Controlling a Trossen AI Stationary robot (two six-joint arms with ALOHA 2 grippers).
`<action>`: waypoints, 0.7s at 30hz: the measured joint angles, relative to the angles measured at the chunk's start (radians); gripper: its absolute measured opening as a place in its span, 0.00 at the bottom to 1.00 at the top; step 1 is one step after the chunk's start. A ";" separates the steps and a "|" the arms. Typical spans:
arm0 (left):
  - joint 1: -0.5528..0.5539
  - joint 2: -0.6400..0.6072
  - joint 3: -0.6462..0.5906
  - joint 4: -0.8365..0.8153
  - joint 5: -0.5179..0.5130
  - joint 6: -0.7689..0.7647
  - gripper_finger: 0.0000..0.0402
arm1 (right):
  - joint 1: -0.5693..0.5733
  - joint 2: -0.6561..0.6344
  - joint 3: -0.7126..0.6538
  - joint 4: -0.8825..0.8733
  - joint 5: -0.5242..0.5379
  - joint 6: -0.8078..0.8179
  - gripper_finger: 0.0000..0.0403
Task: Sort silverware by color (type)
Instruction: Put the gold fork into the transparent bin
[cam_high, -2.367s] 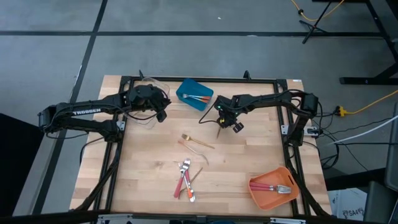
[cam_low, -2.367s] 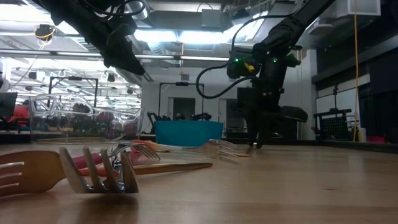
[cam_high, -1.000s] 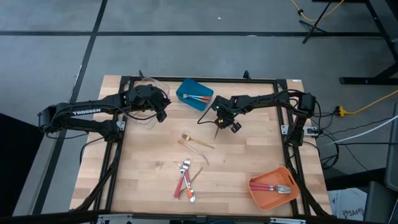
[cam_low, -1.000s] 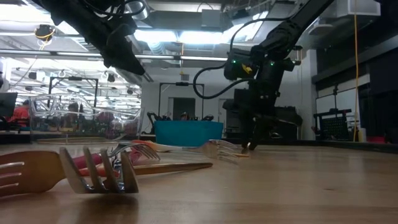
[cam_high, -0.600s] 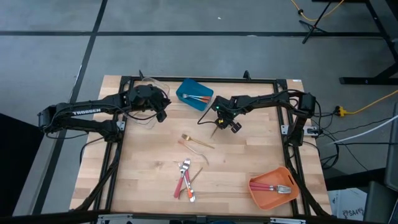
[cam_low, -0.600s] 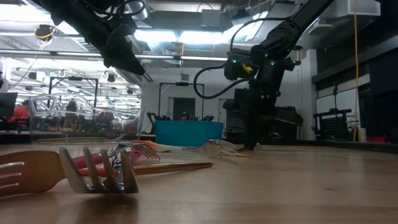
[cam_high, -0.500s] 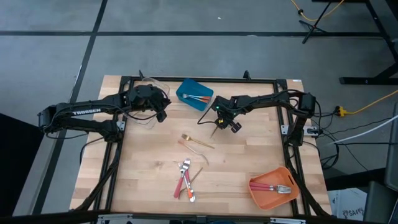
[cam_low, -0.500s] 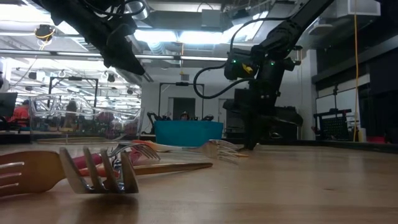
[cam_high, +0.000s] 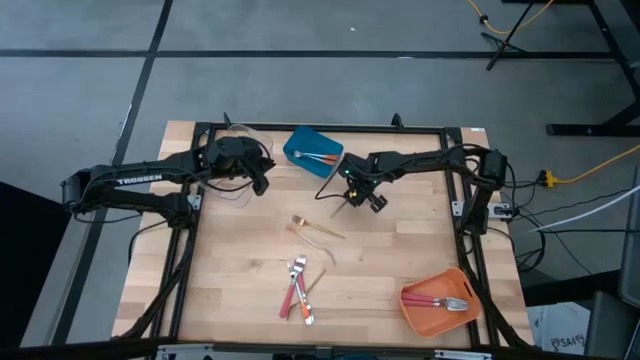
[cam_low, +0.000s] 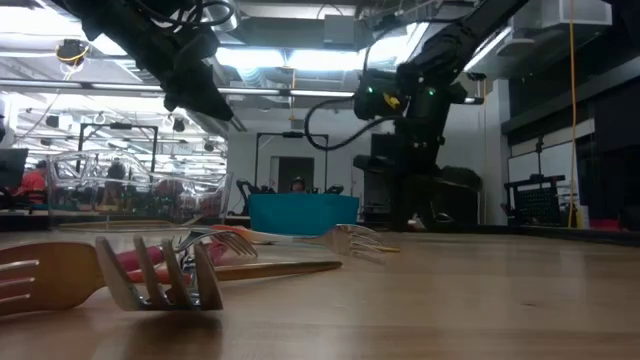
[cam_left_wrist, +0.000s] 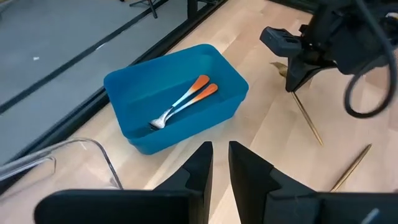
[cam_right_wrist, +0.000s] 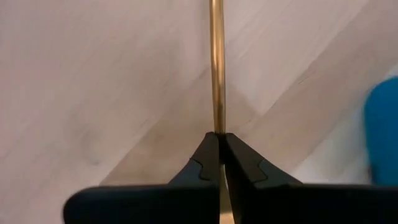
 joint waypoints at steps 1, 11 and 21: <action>0.000 0.000 0.000 0.000 0.006 -0.011 0.12 | 0.010 -0.001 0.012 -0.008 0.001 0.000 0.00; 0.000 0.000 0.000 0.003 0.132 -0.101 0.12 | 0.104 -0.003 0.157 -0.013 0.109 -0.005 0.00; 0.000 0.000 0.000 0.003 0.285 -0.289 0.25 | 0.162 -0.004 0.325 0.063 0.202 -0.007 0.00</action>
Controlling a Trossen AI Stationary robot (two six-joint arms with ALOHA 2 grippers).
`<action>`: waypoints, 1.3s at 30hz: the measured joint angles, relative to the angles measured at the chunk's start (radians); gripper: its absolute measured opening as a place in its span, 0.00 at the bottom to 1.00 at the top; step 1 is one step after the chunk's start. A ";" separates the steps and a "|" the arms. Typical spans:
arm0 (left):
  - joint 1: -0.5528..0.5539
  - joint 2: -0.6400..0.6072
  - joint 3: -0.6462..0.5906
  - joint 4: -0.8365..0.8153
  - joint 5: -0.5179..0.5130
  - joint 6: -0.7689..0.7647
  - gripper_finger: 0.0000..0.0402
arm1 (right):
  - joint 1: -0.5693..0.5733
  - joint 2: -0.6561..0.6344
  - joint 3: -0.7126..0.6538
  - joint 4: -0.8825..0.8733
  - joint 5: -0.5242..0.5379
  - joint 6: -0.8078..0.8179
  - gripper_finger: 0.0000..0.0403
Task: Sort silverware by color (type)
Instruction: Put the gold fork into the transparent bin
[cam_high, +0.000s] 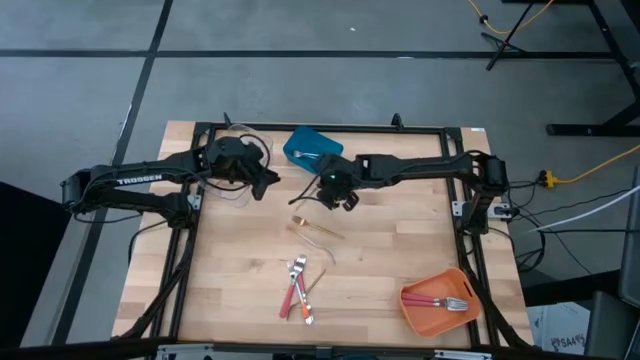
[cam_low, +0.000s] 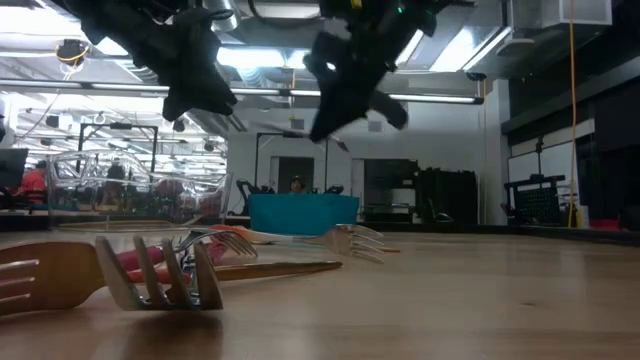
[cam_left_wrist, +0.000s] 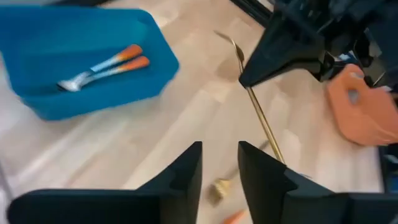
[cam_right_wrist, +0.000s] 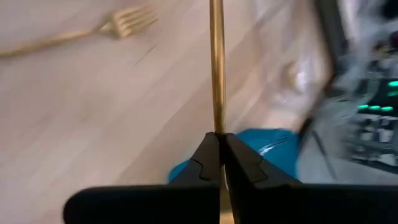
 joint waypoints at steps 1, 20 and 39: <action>0.000 0.000 0.000 0.000 0.015 -0.022 0.27 | 0.003 0.000 0.012 0.011 0.000 0.000 0.00; -0.144 0.075 0.000 0.254 -0.097 -0.255 0.35 | 0.005 -0.002 0.047 0.108 -0.008 -0.001 0.00; -0.208 0.232 0.000 0.301 -0.111 -0.302 0.35 | 0.005 -0.002 0.047 0.109 -0.008 -0.002 0.00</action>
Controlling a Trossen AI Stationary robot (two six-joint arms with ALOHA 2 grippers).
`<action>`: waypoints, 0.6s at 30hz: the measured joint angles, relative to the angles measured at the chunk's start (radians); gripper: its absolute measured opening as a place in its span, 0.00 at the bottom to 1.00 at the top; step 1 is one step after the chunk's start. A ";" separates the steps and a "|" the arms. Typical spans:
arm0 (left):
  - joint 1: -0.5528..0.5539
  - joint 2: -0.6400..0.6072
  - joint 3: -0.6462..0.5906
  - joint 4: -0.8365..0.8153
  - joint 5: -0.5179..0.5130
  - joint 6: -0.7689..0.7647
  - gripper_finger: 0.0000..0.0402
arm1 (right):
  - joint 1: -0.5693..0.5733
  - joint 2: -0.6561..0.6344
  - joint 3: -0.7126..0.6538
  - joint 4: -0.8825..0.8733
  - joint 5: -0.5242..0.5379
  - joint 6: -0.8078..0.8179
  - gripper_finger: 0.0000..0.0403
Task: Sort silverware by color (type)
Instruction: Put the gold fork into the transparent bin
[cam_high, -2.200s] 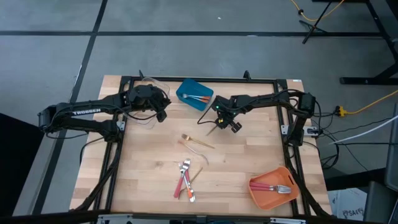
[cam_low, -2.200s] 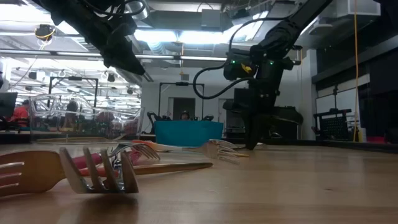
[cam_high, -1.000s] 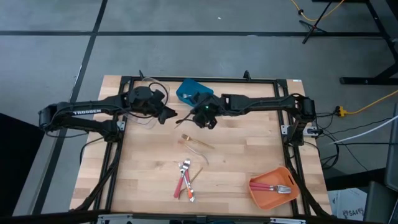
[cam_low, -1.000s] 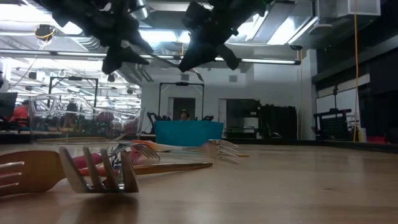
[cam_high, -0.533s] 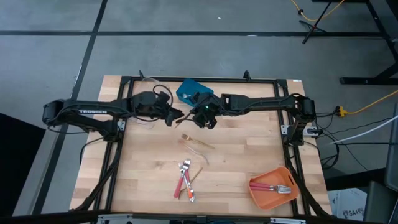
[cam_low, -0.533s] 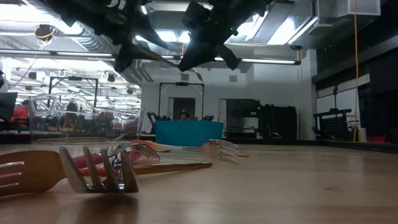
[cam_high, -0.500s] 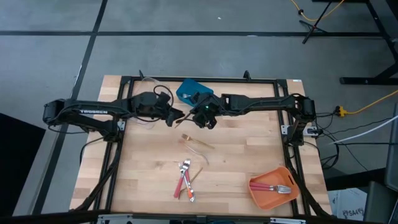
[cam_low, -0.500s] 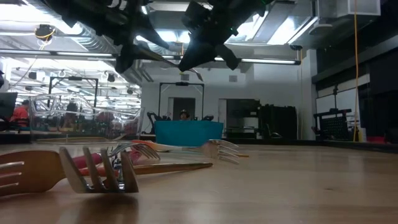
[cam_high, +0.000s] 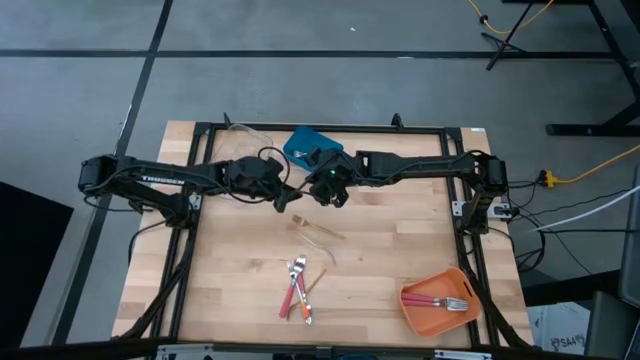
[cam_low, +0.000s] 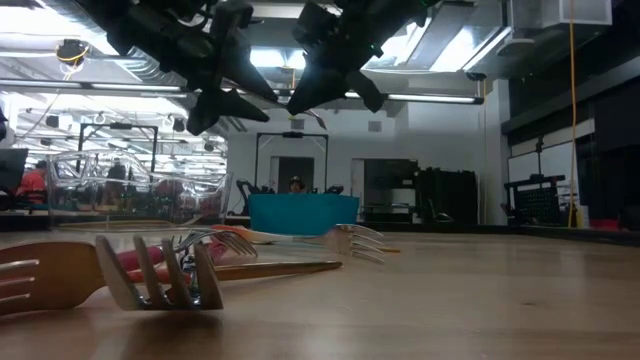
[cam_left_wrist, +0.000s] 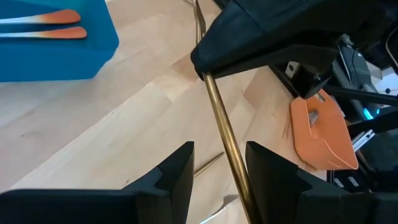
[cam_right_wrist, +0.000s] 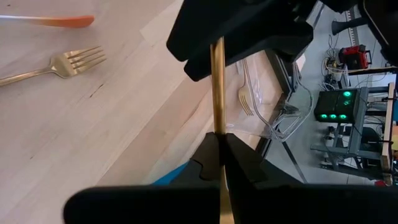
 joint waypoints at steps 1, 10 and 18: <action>0.000 0.000 0.000 0.001 0.000 0.000 0.35 | 0.000 0.000 0.000 0.000 0.000 0.000 0.00; 0.000 0.000 0.000 0.035 0.000 0.000 0.26 | 0.000 0.000 0.000 -0.001 0.000 0.000 0.00; 0.001 0.000 -0.001 0.029 -0.005 -0.004 0.11 | 0.000 0.000 0.000 -0.002 0.000 0.000 0.00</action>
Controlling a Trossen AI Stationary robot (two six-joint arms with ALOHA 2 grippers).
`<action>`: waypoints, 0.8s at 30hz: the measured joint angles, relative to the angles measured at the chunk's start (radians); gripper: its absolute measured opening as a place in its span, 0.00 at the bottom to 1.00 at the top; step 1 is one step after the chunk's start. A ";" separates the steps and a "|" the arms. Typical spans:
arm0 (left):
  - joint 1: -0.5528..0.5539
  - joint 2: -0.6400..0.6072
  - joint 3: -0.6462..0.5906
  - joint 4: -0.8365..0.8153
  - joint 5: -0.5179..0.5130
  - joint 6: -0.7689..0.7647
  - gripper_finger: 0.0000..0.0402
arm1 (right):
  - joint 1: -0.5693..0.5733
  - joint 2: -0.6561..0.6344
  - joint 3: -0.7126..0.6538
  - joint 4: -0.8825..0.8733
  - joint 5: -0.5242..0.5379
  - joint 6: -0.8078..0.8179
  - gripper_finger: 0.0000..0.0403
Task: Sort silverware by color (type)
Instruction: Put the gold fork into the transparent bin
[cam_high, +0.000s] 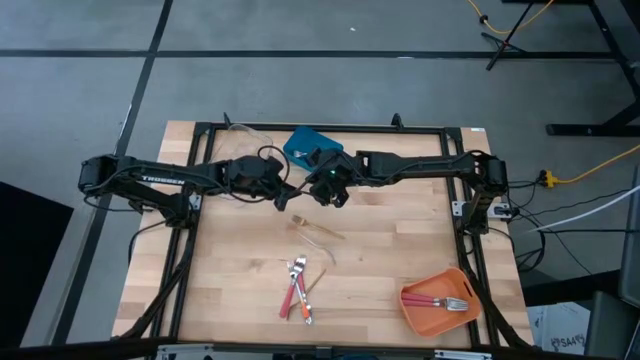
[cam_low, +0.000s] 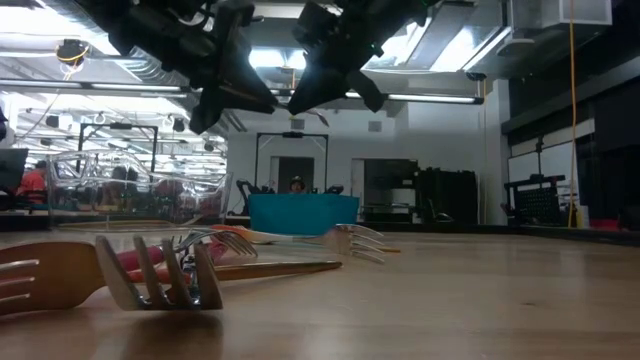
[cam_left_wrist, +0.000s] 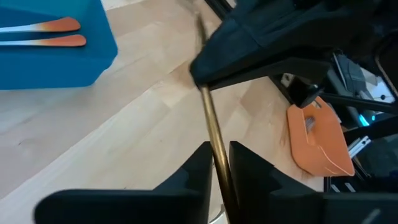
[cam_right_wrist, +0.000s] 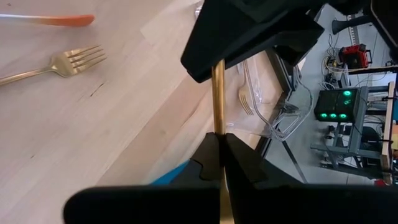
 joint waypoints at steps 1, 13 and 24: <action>0.000 0.000 0.000 -0.002 -0.004 -0.001 0.09 | 0.000 0.000 0.000 0.000 0.000 0.000 0.00; 0.001 0.000 -0.002 -0.003 -0.019 -0.004 0.03 | 0.000 -0.002 0.000 -0.002 0.000 0.002 0.00; 0.000 -0.002 0.002 0.015 -0.019 -0.014 0.03 | 0.000 0.000 0.000 0.008 -0.006 0.004 0.17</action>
